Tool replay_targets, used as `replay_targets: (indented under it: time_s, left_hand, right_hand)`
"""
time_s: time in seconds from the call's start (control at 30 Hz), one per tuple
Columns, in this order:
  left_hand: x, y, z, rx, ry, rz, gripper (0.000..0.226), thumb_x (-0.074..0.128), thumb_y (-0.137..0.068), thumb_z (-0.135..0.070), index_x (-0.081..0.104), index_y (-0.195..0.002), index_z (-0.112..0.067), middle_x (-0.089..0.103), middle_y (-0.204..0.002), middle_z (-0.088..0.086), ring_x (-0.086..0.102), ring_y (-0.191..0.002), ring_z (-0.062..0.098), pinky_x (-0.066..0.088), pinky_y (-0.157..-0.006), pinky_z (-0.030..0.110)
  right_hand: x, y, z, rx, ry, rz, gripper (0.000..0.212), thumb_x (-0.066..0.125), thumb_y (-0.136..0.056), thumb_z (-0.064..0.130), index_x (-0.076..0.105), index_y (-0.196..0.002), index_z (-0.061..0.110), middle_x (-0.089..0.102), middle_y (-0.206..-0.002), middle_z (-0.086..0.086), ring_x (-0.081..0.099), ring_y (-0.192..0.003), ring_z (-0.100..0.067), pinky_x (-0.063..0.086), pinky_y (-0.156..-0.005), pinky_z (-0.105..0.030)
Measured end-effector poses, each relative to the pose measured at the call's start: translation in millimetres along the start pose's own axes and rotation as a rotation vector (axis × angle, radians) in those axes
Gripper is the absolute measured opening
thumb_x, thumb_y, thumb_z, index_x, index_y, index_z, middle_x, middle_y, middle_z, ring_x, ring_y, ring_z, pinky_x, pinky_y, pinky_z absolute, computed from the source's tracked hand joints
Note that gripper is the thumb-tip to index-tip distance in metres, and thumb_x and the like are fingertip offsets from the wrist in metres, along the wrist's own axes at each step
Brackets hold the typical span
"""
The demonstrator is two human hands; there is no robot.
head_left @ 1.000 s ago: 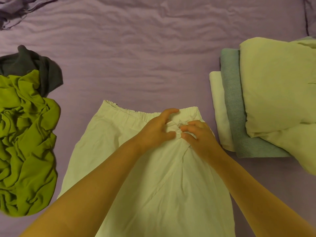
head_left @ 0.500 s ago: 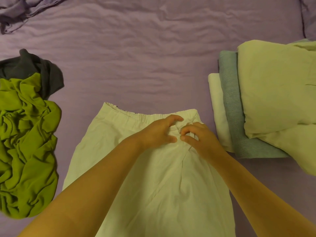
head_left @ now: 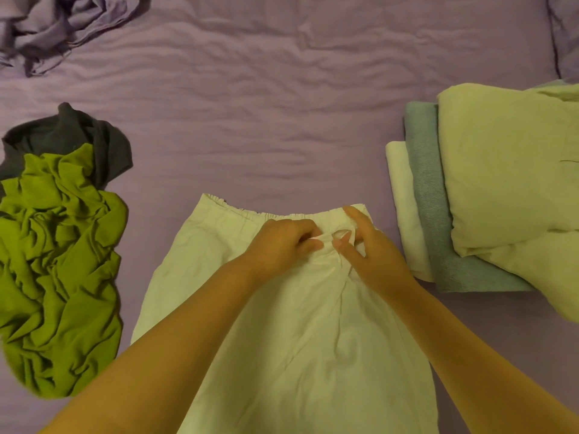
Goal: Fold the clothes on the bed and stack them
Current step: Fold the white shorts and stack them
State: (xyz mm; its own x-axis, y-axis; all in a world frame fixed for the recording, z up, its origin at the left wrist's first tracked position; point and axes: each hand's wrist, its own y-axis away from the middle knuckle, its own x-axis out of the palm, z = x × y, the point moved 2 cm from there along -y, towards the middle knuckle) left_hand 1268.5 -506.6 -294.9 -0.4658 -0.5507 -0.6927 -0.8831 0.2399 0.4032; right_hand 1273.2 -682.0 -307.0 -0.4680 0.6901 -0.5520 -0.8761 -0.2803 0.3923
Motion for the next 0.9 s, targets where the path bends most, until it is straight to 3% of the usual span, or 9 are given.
replay_targets:
  time_s: [0.07, 0.13, 0.2, 0.3, 0.47, 0.57, 0.7, 0.8, 0.9]
  left_hand:
    - [1.1, 2.3, -0.9, 0.033, 0.006, 0.01, 0.024, 0.057, -0.094, -0.033, 0.068, -0.109, -0.02, 0.068, -0.095, -0.007, 0.058, -0.081, 0.009, 0.043, -0.078, 0.022]
    - [5.5, 2.7, -0.9, 0.041, -0.011, 0.031, 0.019, 0.061, -0.091, -0.034, 0.069, -0.105, -0.024, 0.068, -0.091, -0.009, 0.057, -0.081, 0.009, 0.042, -0.081, 0.024]
    - [11.9, 2.1, 1.6, 0.042, -0.034, 0.039, 0.018, 0.064, -0.088, -0.038, 0.071, -0.101, -0.027, 0.069, -0.093, -0.009, 0.056, -0.087, 0.011, 0.043, -0.086, 0.03]
    - [17.7, 2.2, 4.3, 0.057, -0.047, 0.022, 0.02, 0.066, -0.085, -0.04, 0.073, -0.1, -0.028, 0.069, -0.097, -0.01, 0.052, -0.096, 0.014, 0.044, -0.087, 0.032]
    - [18.6, 3.7, 6.3, 0.054, 0.024, 0.028, 0.02, 0.066, -0.086, -0.035, 0.075, -0.099, -0.022, 0.065, -0.079, -0.011, 0.05, -0.081, 0.012, 0.044, -0.078, 0.03]
    - [18.5, 3.7, 6.7, 0.002, 0.068, 0.004, 0.012, 0.069, -0.086, -0.029, 0.073, -0.094, -0.022, 0.049, -0.066, -0.02, 0.043, -0.071, 0.006, 0.037, -0.073, 0.023]
    - [18.0, -0.1, 6.5, -0.05, 0.135, -0.033, 0.006, 0.07, -0.084, -0.023, 0.07, -0.09, -0.022, 0.049, -0.062, -0.019, 0.047, -0.059, 0.003, 0.036, -0.064, 0.016]
    - [17.9, -2.7, 6.3, -0.069, 0.132, -0.024, 0.007, 0.071, -0.084, -0.023, 0.071, -0.09, -0.021, 0.052, -0.064, -0.017, 0.048, -0.059, 0.004, 0.038, -0.063, 0.016]
    - [19.6, -1.7, 5.9, -0.048, 0.05, -0.031, 0.008, 0.07, -0.085, -0.026, 0.071, -0.091, -0.021, 0.057, -0.071, -0.01, 0.048, -0.069, 0.01, 0.043, -0.071, 0.025]
  right_hand:
    - [1.5, -2.8, 3.1, -0.023, 0.105, 0.022, 0.03, 0.042, -0.099, 0.03, 0.059, -0.123, 0.022, 0.061, -0.104, 0.0, 0.055, -0.096, -0.013, 0.036, -0.086, -0.021]
    - [3.8, -4.0, 2.5, -0.005, 0.166, -0.049, 0.027, 0.047, -0.098, 0.027, 0.068, -0.104, 0.012, 0.058, -0.108, -0.005, 0.053, -0.095, -0.014, 0.035, -0.081, -0.02]
    - [5.8, -4.5, 0.7, 0.045, 0.209, -0.113, 0.028, 0.054, -0.095, 0.027, 0.067, -0.089, 0.004, 0.056, -0.104, -0.007, 0.052, -0.088, -0.014, 0.037, -0.078, -0.02]
    - [6.6, -3.7, 0.0, 0.076, 0.391, -0.124, 0.03, 0.055, -0.093, 0.032, 0.057, -0.075, 0.008, 0.057, -0.096, -0.007, 0.056, -0.081, -0.019, 0.043, -0.074, -0.028]
    - [10.6, -1.4, -1.4, -0.131, 0.481, -0.178, 0.015, 0.062, -0.089, 0.026, 0.068, -0.102, 0.023, 0.063, -0.1, -0.002, 0.058, -0.094, -0.023, 0.034, -0.081, -0.034]
    - [16.8, -3.4, -1.5, -0.22, 0.516, -0.192, 0.019, 0.062, -0.083, 0.025, 0.074, -0.097, 0.026, 0.067, -0.089, -0.003, 0.063, -0.082, -0.026, 0.042, -0.073, -0.039]
    - [17.2, -6.4, 1.6, -0.227, 0.516, -0.194, 0.023, 0.057, -0.08, 0.026, 0.075, -0.094, 0.03, 0.067, -0.084, -0.001, 0.063, -0.076, -0.024, 0.038, -0.069, -0.035]
    - [13.9, -8.9, 6.1, -0.175, 0.526, -0.091, 0.023, 0.053, -0.093, 0.028, 0.071, -0.107, 0.033, 0.064, -0.105, -0.003, 0.059, -0.098, -0.026, 0.038, -0.082, -0.039]
    - [13.2, -16.7, 9.3, -0.042, 0.554, 0.063, 0.026, 0.046, -0.098, 0.036, 0.064, -0.116, 0.036, 0.052, -0.127, 0.003, 0.044, -0.12, -0.019, 0.03, -0.098, -0.034]
